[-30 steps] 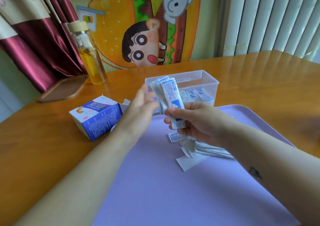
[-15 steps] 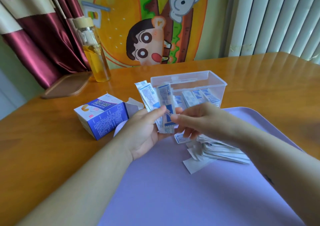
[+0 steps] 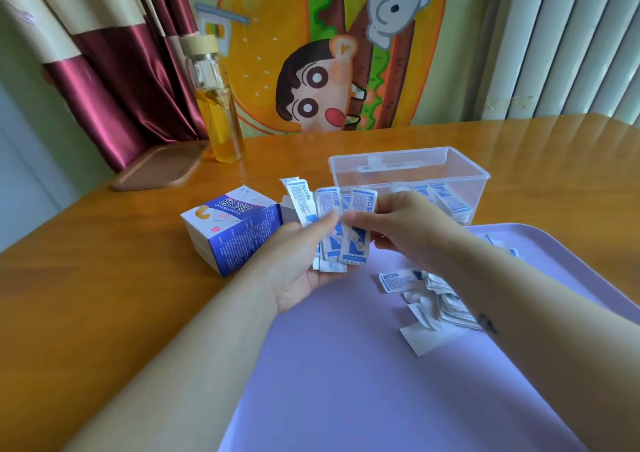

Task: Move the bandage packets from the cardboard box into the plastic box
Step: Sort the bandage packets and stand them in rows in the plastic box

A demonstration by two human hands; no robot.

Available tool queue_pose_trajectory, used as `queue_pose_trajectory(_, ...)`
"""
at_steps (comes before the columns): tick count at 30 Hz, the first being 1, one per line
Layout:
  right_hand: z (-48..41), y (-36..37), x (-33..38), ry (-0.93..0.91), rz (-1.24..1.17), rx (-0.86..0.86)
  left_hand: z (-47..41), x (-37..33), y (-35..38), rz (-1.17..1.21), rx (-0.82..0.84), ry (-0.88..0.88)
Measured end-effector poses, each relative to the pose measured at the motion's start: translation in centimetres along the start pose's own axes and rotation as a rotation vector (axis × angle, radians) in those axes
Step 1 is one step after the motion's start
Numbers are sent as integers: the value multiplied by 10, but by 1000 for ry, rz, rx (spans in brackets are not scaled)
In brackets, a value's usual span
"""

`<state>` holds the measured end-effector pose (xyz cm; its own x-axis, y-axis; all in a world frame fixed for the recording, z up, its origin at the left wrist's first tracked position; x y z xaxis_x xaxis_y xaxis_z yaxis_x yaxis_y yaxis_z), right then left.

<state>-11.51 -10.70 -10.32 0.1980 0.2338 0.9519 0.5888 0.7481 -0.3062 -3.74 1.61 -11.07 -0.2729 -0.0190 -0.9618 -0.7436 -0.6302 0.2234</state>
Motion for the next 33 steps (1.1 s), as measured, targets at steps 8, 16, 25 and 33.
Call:
queue_pose_trajectory(8,5,4,-11,-16,-201,59,-1,-2,-9,-146,-41,-18)
queue_pose_trajectory(16,7,-5,-12,-79,13,-27,1,-10,-12,-49,-177,-10)
queue_pose_trajectory(25,18,4,4,-266,297,-90,11,-17,-16,-138,-35,-89)
queue_pose_trajectory(33,26,-1,12,-232,-4,-16,18,-6,1,-472,236,-119)
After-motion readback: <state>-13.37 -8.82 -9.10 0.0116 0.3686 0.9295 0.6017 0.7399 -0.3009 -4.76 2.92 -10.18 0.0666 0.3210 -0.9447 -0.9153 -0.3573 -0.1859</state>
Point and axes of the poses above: each hand's wrist, its own z-axis away from the middle knuckle, its own y-axis out of the palm, x = y × z, the point moved 2 cm from there along -z, towards the middle knuckle, and after that the axes turned 2 degrees about -x, right-handed, at the moved point
